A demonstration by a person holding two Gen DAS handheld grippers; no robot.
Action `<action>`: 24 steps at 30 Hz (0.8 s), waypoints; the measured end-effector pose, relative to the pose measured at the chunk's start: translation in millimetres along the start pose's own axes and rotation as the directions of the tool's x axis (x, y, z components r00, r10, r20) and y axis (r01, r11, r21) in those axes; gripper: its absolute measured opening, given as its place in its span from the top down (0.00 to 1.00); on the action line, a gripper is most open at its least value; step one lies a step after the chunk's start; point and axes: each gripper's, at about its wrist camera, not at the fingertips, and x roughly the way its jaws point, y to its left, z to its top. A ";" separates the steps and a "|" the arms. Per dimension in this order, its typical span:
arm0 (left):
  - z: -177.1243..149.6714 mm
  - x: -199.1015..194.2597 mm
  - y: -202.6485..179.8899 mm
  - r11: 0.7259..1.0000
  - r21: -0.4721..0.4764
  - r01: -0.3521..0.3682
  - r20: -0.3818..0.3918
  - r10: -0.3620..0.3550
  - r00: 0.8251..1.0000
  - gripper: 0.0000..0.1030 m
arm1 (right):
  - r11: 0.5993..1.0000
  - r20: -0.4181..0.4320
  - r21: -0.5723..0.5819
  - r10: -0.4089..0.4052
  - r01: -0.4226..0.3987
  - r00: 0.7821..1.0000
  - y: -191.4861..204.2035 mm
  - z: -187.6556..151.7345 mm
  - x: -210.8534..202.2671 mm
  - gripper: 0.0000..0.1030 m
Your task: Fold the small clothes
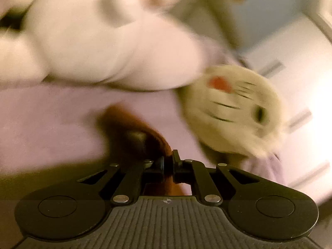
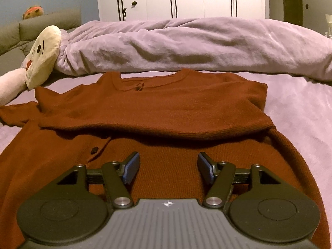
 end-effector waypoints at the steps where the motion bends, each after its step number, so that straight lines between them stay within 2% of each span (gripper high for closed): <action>1: -5.1 -8.2 -20.3 0.997 0.069 0.037 -0.006 -0.036 0.999 0.92 | 1.000 0.002 0.005 0.004 -0.004 1.000 -0.9 0.0 -0.2 0.39; 2: -12.4 -16.6 -41.3 0.988 0.134 0.072 -0.018 -0.070 0.997 0.92 | 1.000 0.003 0.009 0.007 -0.008 1.000 -1.3 -0.1 -0.6 0.39; 4: -38.5 -39.8 -88.9 0.945 0.275 0.179 -0.061 -0.169 0.984 0.92 | 1.000 0.006 0.017 0.014 -0.014 1.000 -2.3 0.3 -1.4 0.39; 7: -96.8 -70.7 -153.5 0.835 0.451 0.316 -0.165 -0.270 0.949 0.91 | 0.999 0.010 0.043 0.031 -0.031 0.999 -5.6 1.5 -6.7 0.39; 9: -149.8 -83.1 -185.3 0.759 0.525 0.384 -0.261 -0.285 0.922 0.91 | 0.996 0.010 0.072 0.047 -0.048 0.999 -9.7 1.6 -12.2 0.39; 10: -175.2 -86.7 -194.5 0.728 0.552 0.407 -0.302 -0.280 0.911 0.81 | 0.995 0.009 0.084 0.055 -0.056 0.998 -12.0 1.2 -15.6 0.39; 11: -207.6 -88.7 -204.1 0.679 0.595 0.430 -0.351 -0.261 0.899 0.73 | 0.994 0.008 0.093 0.060 -0.060 0.998 -14.2 0.3 -19.6 0.39; 12: -231.5 -90.4 -207.7 0.647 0.624 0.438 -0.377 -0.241 0.894 0.58 | 0.993 0.006 0.101 0.060 -0.060 0.998 -16.4 -1.0 -23.8 0.40; 13: -254.1 -90.9 -209.0 0.622 0.647 0.440 -0.400 -0.214 0.891 0.50 | 0.992 0.002 0.108 0.062 -0.062 0.998 -19.3 -2.5 -28.3 0.40; 14: -275.8 -90.5 -208.3 0.596 0.666 0.449 -0.436 -0.178 0.882 0.50 | 0.992 -0.001 0.112 0.064 -0.063 0.998 -21.0 -3.8 -31.3 0.40; 16: -297.8 -97.0 -201.6 0.581 0.686 0.438 -0.461 -0.120 0.879 0.50 | 0.991 -0.016 0.111 0.071 -0.069 0.997 -25.3 -4.6 -37.1 0.40; 17: -301.4 -101.0 -194.8 0.585 0.686 0.433 -0.463 -0.108 0.880 0.49 | 0.992 -0.021 0.106 0.077 -0.075 0.997 -26.1 -3.8 -38.7 0.40; 18: -301.6 -110.6 -183.7 0.595 0.685 0.421 -0.455 -0.102 0.885 0.44 | 0.992 -0.025 0.096 0.085 -0.082 0.996 -26.1 -2.1 -40.1 0.40; 19: -298.4 -118.5 -176.8 0.609 0.688 0.394 -0.432 -0.092 0.897 0.36 | 0.992 -0.025 0.085 0.095 -0.093 0.995 -25.5 0.5 -40.6 0.40; 20: -293.0 -125.6 -166.3 0.628 0.696 0.349 -0.393 -0.074 0.917 0.34 | 0.991 -0.025 0.078 0.116 -0.113 0.993 -23.8 4.9 -39.7 0.40; 22: -281.3 -133.0 -152.8 0.648 0.711 0.274 -0.326 -0.042 0.944 0.33 | 0.985 -0.012 0.078 0.155 -0.154 0.988 -18.1 13.9 -35.8 0.42; 24: -269.3 -129.5 -142.6 0.661 0.720 0.212 -0.277 -0.008 0.961 0.32 | 0.973 -0.001 0.092 0.212 -0.211 0.977 -8.5 27.5 -25.4 0.48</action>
